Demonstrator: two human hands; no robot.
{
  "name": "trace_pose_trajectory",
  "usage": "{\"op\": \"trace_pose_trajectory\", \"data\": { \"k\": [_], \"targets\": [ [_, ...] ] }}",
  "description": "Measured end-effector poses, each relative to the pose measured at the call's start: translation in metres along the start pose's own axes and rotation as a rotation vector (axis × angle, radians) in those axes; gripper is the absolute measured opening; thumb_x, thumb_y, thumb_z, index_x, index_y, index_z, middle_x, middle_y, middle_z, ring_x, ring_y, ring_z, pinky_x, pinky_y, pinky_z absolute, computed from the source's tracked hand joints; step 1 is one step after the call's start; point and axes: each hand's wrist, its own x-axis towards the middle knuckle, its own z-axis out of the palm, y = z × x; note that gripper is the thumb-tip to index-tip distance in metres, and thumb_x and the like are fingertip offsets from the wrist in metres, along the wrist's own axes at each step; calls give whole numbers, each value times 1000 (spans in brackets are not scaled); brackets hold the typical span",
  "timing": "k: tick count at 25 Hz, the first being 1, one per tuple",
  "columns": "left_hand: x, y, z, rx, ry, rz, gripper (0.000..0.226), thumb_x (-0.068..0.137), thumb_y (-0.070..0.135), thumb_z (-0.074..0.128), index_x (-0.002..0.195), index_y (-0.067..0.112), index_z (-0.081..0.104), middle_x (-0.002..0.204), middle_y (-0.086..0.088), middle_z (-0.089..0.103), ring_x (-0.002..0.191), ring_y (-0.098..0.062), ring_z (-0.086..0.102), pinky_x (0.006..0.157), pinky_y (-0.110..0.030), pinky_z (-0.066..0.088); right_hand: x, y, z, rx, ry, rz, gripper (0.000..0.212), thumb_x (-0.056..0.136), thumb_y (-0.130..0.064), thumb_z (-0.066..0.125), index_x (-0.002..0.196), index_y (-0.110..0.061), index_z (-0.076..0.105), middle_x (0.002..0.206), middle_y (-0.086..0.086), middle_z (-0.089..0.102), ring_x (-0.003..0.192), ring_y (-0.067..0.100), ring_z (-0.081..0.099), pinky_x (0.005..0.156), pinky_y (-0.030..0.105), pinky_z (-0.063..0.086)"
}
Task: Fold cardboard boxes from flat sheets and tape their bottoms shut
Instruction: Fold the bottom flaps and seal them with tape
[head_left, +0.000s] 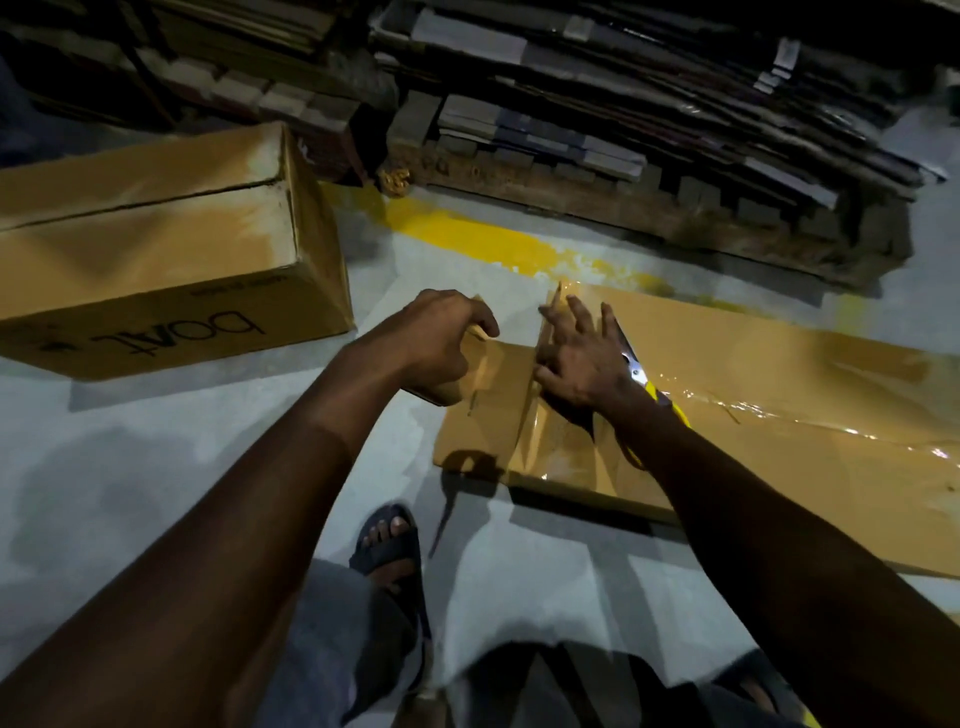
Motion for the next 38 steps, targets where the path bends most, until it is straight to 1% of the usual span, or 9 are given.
{"op": "trace_pose_trajectory", "data": {
  "k": [5, 9, 12, 15, 19, 24, 28, 32, 38],
  "targets": [
    [-4, 6, 1, -38, 12, 2, 62, 78, -9, 51, 128, 27, 58, 141, -11, 47, 133, -30, 40, 80, -25, 36, -44, -42, 0, -52, -145, -83, 56, 90, -57, 28, 116, -31, 70, 162, 1, 18, 149, 35, 2, 114, 67, -3],
    [-6, 5, 4, -115, 5, 11, 64, 75, -11, 48, 124, 29, 60, 143, -10, 46, 129, -32, 45, 75, -28, 41, -81, -59, 15, 15, -156, -154, 74, 79, -64, 20, 128, -27, 61, 161, 5, 20, 149, 35, 0, 116, 64, 1],
    [-8, 4, 5, -119, 9, 33, 64, 75, -10, 48, 125, 28, 60, 145, -10, 45, 131, -32, 44, 78, -28, 41, -94, -65, 24, 38, -167, -123, 75, 84, -74, 31, 139, -26, 50, 163, 5, 13, 150, 33, -4, 116, 63, -1],
    [-10, 7, 4, -107, 14, 52, 63, 76, -10, 50, 127, 26, 59, 145, -9, 46, 133, -31, 42, 81, -27, 40, -96, -70, 18, 39, -163, -90, 62, 88, -62, 44, 140, -27, 47, 163, 5, 12, 150, 33, -3, 117, 63, 6],
    [-10, 11, 6, -116, 2, 74, 65, 73, -10, 50, 126, 27, 59, 142, -9, 47, 130, -31, 44, 84, -33, 50, -102, -73, 22, 135, -88, -57, 41, 89, -43, 58, 125, -24, 55, 159, 6, 25, 151, 31, 2, 117, 60, 10],
    [-10, 18, 8, -155, 0, 80, 63, 74, -9, 54, 125, 27, 60, 141, -6, 48, 127, -28, 47, 81, -32, 48, -99, -80, 25, 192, -65, 3, 24, 88, -37, 64, 109, -25, 65, 153, 5, 35, 151, 30, 4, 117, 59, 8],
    [-10, 21, 7, -150, -1, 93, 63, 75, -10, 54, 128, 25, 59, 139, -7, 50, 128, -28, 46, 79, -29, 45, -95, -96, 29, 282, 43, 134, 27, 90, -29, 63, 114, -17, 66, 143, 7, 47, 148, 29, 19, 117, 55, 14],
    [-12, 21, 7, -133, 3, 99, 64, 74, -10, 52, 128, 24, 59, 138, -6, 52, 130, -26, 44, 82, -28, 43, -89, -106, 31, 404, 172, 268, 53, 80, -13, 69, 130, -16, 51, 137, 11, 47, 133, 30, 39, 108, 52, 36],
    [-11, 18, 9, -127, -28, 100, 63, 73, -7, 54, 127, 26, 59, 137, -6, 53, 126, -27, 47, 80, -28, 42, -76, -110, 26, 403, 132, 349, 59, 81, -7, 71, 135, -14, 49, 138, 12, 46, 122, 30, 46, 94, 44, 43]
  ]
}}
